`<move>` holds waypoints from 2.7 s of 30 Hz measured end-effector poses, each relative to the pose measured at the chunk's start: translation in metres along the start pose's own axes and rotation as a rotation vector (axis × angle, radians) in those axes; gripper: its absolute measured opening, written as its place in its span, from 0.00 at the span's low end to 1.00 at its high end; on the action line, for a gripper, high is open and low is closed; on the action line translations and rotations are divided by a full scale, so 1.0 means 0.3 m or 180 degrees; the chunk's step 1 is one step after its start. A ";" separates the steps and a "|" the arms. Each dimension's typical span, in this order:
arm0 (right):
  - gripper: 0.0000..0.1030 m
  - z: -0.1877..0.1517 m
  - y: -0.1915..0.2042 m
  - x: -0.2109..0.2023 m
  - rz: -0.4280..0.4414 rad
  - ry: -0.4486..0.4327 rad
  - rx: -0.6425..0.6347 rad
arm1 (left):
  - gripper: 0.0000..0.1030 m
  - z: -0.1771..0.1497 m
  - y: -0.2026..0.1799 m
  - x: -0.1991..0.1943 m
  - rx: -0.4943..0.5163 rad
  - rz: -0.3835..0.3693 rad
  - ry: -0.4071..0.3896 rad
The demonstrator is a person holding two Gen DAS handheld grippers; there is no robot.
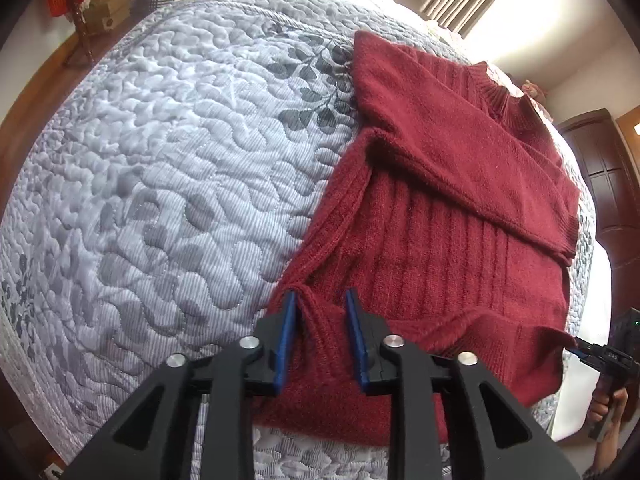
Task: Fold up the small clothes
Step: 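Lift the hem with both grippers and fold it toward the collar, then carry the held hem over the sweater body to the collar with both grippers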
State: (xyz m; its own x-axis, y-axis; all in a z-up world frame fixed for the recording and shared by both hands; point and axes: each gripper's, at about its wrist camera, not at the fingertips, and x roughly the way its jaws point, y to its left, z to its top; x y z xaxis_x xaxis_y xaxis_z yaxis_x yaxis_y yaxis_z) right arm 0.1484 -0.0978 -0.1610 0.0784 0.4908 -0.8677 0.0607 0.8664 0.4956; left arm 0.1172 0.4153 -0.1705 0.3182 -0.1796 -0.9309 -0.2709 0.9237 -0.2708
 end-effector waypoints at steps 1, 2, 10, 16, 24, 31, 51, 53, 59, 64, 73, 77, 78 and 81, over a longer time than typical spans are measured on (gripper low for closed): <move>0.44 -0.001 0.005 -0.022 -0.0074 -0.0051 -0.0074 | 0.56 0.003 0.005 -0.029 -0.0014 0.0129 -0.0103; 0.44 -0.004 0.014 -0.044 -0.0123 -0.0082 -0.0162 | 0.67 0.006 0.008 -0.062 -0.0009 0.0225 -0.0244; 0.66 -0.007 0.162 -0.081 -0.0212 -0.0125 -0.0915 | 0.69 0.073 -0.094 -0.126 0.0614 0.0275 -0.0433; 0.67 0.032 0.202 0.059 -0.0444 0.0163 -0.1124 | 0.69 0.065 -0.182 -0.002 0.1155 0.0369 -0.0207; 0.68 0.059 0.188 0.134 -0.0545 0.0329 -0.1234 | 0.69 0.056 -0.190 0.106 0.1397 0.0422 -0.0004; 0.13 0.027 0.225 0.152 -0.0648 0.0335 -0.1558 | 0.28 0.033 -0.167 0.118 0.1450 0.0323 0.0023; 0.06 0.033 0.208 0.180 -0.0463 0.0361 -0.1397 | 0.10 0.032 -0.187 0.151 0.1422 0.0076 0.0159; 0.06 0.036 0.191 0.159 -0.0353 0.0301 -0.1278 | 0.07 0.027 -0.191 0.122 0.1424 0.0014 0.0105; 0.06 0.041 0.174 0.074 -0.0101 0.0093 -0.1078 | 0.07 0.029 -0.193 0.030 0.1301 -0.0096 -0.0128; 0.06 0.077 0.189 -0.003 0.0009 -0.0099 -0.1034 | 0.07 0.084 -0.183 -0.032 0.1178 -0.0182 -0.0320; 0.05 0.250 0.272 -0.198 0.0212 -0.0651 -0.1132 | 0.07 0.287 -0.248 -0.164 0.0906 -0.0347 -0.0916; 0.05 0.372 0.307 -0.221 0.0100 -0.0779 -0.1220 | 0.07 0.410 -0.266 -0.174 0.0792 -0.0423 -0.1083; 0.05 0.403 0.314 -0.219 0.0098 -0.0802 -0.1214 | 0.07 0.442 -0.277 -0.167 0.0799 -0.0411 -0.1111; 0.05 0.514 0.323 -0.219 0.0099 -0.0868 -0.1179 | 0.07 0.543 -0.305 -0.135 0.0744 -0.0460 -0.1142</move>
State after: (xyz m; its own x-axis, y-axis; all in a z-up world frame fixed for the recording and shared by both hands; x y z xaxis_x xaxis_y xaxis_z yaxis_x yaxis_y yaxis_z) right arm 0.3027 -0.0602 -0.0501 0.3366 0.5182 -0.7862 -0.3018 0.8503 0.4312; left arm 0.2772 0.3932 -0.0680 0.6436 -0.2217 -0.7325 -0.0011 0.9569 -0.2906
